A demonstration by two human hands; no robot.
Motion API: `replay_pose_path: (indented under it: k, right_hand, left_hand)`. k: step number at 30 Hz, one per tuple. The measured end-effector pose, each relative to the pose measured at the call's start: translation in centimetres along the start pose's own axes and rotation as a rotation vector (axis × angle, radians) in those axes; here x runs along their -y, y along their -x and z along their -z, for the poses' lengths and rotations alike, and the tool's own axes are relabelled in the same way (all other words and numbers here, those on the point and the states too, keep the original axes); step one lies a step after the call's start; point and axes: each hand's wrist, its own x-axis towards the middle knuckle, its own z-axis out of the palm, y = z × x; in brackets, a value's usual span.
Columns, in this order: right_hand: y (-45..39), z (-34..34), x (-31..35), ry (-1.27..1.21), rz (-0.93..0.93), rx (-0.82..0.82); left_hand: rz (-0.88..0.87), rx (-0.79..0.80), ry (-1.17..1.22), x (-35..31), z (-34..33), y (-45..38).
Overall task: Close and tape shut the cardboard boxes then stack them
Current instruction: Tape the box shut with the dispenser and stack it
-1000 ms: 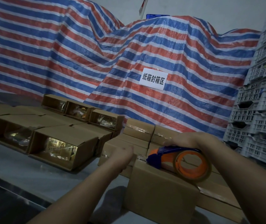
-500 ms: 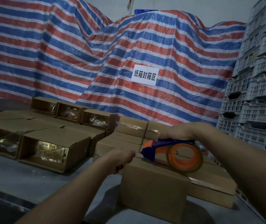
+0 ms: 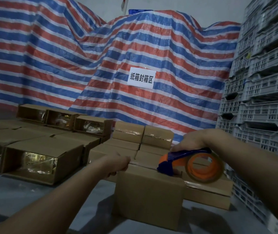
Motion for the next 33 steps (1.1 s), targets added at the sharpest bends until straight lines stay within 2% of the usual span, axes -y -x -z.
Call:
replay_pose_path:
  k: [4, 5, 7, 10, 13, 17, 27, 33]
  right_hand:
    - [-0.3, -0.6, -0.2, -0.016, -0.007, 0.005]
    - [-0.3, -0.7, -0.3, -0.028, -0.005, 0.005]
    - [-0.3, -0.7, -0.4, -0.052, -0.005, 0.004]
    - [-0.2, -0.8, -0.6, -0.046, 0.0, 0.0]
    - [-0.2, -1.1, -0.9, -0.052, 0.01, -0.007]
    - [0.0, -1.5, -1.9, -0.097, 0.014, -0.023]
    - [2.6, -0.9, -8.2, -0.109, 0.05, -0.016]
    - [2.3, -4.2, -9.4, -0.163, 0.07, -0.015]
  left_hand:
    - [-0.26, -0.316, -0.177, -1.9, 0.0, 1.6]
    - [-0.352, -0.321, -0.238, -2.4, -0.3, 2.2]
    - [-0.5, -0.218, -0.359, -3.1, -1.4, 3.4]
    - [-0.606, -0.085, -0.524, -2.8, -3.5, 3.6]
    - [-0.62, -0.078, -0.653, -1.8, -4.5, 3.1]
    - [-0.608, -0.094, -0.714, -1.5, -4.5, 3.0]
    - [-0.63, -0.101, -0.714, -1.4, -4.3, 3.0]
    - [-0.631, -0.116, -0.707, -1.4, -4.2, 3.4]
